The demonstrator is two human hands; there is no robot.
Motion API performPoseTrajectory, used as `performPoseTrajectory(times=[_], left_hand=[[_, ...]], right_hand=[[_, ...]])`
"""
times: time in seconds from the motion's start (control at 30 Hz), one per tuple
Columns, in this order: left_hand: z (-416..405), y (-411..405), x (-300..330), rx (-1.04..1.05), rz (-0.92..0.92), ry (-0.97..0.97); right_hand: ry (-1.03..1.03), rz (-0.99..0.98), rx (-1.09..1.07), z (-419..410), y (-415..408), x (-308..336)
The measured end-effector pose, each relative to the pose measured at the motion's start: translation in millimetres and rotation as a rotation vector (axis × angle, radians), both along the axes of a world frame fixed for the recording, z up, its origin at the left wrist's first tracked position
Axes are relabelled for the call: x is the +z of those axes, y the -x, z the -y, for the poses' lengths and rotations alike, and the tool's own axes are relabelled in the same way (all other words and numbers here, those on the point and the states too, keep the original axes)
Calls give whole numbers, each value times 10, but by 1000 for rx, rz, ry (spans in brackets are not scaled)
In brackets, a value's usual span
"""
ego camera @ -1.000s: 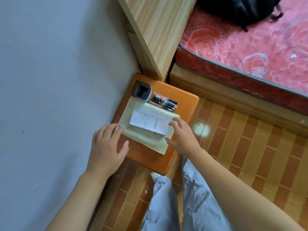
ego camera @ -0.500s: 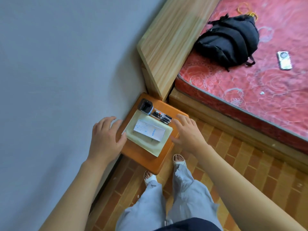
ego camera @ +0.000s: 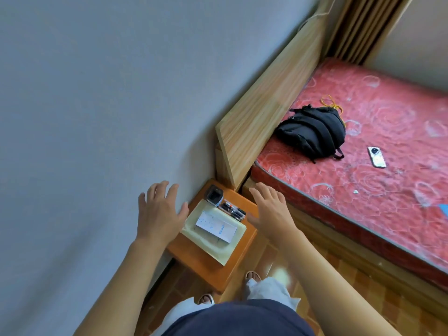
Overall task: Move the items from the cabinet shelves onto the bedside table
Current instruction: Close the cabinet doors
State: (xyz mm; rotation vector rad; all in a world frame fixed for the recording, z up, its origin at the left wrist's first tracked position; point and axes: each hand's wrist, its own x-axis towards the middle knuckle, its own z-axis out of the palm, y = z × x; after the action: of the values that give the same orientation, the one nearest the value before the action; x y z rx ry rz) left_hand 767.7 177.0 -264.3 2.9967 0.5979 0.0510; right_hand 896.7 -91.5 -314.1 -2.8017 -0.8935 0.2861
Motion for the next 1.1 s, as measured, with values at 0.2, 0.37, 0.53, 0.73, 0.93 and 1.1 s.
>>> performPoseTrajectory(times=[0.2, 0.37, 0.53, 0.73, 0.93, 1.1], left_hand=[[-184, -109, 327, -88, 72, -39], [-189, -225, 461, -189, 139, 5], [63, -315, 283, -306, 173, 92], [746, -183, 117, -463, 134, 160], [1606, -185, 285, -609, 144, 192], [2579, -220, 505, -739, 175, 211]], right_hand=[[-16, 46, -100, -34, 2, 401], [-67, 87, -255, 152, 210, 681], [-30, 70, -437, 532, 561, 615], [45, 13, -632, 1244, 1087, 558], [28, 37, -821, 2126, 1580, 708], [32, 73, -937, 3067, 2035, 913]])
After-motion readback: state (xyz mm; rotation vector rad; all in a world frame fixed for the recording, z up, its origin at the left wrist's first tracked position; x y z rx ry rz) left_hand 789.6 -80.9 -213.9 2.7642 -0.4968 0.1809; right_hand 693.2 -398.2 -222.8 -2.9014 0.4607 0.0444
